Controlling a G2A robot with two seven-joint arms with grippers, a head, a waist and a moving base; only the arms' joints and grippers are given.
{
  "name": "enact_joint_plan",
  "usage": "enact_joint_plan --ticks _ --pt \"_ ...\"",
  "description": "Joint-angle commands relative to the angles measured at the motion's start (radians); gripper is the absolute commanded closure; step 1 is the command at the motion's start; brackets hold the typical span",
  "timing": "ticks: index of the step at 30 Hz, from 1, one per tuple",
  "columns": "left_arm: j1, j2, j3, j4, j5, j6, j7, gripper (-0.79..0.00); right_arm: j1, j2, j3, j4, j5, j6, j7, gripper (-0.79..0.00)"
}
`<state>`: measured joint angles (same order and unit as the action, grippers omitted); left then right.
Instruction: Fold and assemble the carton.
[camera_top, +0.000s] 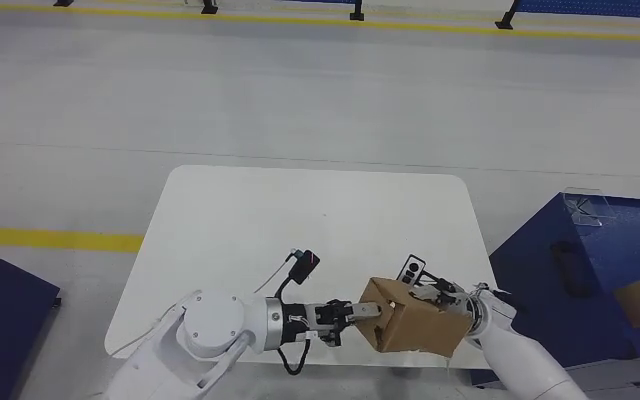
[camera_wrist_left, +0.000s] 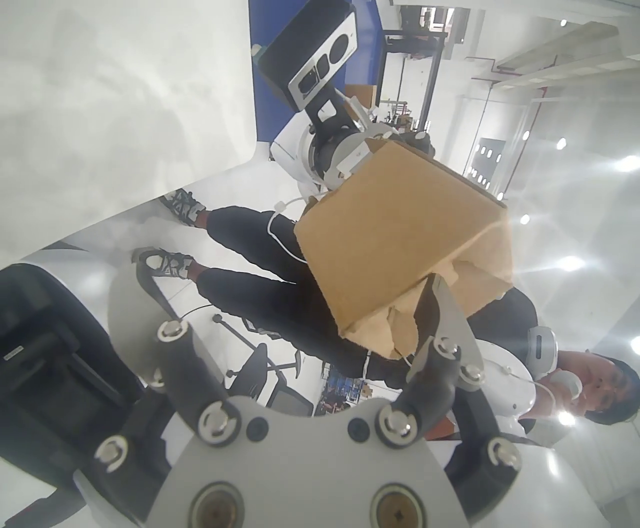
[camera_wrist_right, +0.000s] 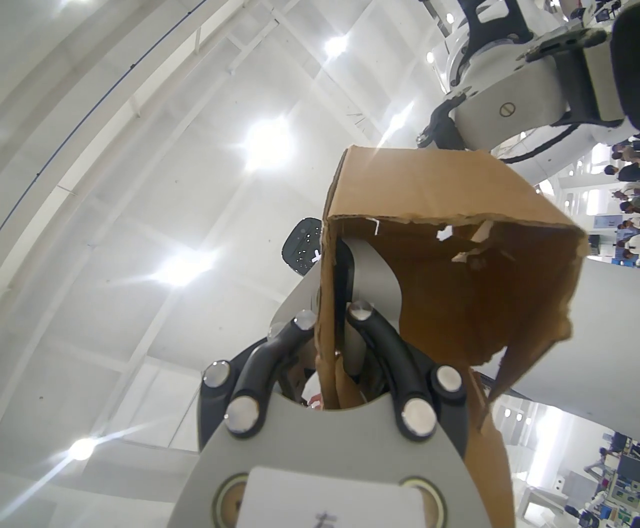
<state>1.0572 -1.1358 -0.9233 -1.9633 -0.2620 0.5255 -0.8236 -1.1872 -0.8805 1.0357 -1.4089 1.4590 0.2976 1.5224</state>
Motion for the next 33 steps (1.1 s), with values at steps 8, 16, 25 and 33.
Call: enact_joint_plan --ticks 8,16,25,33 --pt "-0.058 -0.021 0.072 0.046 -0.007 0.037 0.037 -0.785 0.0 0.022 -0.024 -0.018 0.014 -0.013 0.014 0.0" --pt "-0.005 -0.002 -0.022 -0.017 -0.016 0.04 0.052 -0.785 -0.006 0.037 -0.025 -0.015 0.015 -0.006 0.006 0.0" --pt "0.235 0.039 -0.315 -0.14 -0.002 -0.147 0.241 -0.785 -0.006 0.037 -0.025 -0.015 0.015 -0.006 0.006 0.0" --pt "0.235 0.039 -0.315 -0.14 -0.002 -0.147 0.241 -0.785 -0.005 0.037 -0.02 -0.022 0.017 -0.008 -0.017 0.0"
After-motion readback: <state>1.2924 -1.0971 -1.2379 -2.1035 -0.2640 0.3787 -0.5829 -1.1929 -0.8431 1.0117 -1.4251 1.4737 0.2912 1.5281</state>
